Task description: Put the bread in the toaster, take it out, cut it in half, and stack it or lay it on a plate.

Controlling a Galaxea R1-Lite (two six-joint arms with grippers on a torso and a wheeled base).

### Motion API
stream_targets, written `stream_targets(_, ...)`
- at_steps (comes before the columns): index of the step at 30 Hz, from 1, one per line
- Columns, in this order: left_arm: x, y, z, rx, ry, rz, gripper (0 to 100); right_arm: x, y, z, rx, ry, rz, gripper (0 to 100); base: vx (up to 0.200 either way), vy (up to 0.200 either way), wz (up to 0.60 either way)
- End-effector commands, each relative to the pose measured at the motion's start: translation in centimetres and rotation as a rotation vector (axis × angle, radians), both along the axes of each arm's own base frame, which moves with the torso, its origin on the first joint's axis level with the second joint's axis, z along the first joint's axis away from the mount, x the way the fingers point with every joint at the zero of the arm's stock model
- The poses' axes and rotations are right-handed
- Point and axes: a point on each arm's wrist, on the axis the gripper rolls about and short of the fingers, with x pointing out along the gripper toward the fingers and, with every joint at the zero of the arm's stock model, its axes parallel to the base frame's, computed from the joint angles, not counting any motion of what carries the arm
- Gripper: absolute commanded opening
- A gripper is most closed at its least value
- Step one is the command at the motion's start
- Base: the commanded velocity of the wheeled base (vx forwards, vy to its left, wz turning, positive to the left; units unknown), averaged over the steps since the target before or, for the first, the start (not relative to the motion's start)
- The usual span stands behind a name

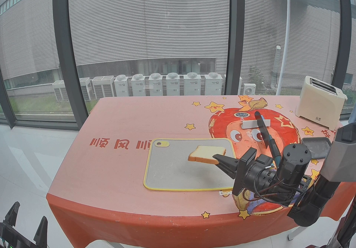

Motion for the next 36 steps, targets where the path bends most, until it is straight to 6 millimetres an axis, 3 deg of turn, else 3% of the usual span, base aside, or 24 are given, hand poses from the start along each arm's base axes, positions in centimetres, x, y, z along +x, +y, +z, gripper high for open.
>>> stream_targets(1, 0.1, 0.0, -0.5, 0.0, 0.018, 0.001, 100, 0.0, 0.1, -0.2, -0.002, 0.001, 0.0, 0, 0.0, 0.0, 0.0)
stream_targets(36, 0.1, 0.0, -0.5, 0.0, 0.018, 0.001, 100, 2.1, 0.0, -0.5, 0.015, -0.014, -0.045, 0, 0.0, 0.0, 0.0)
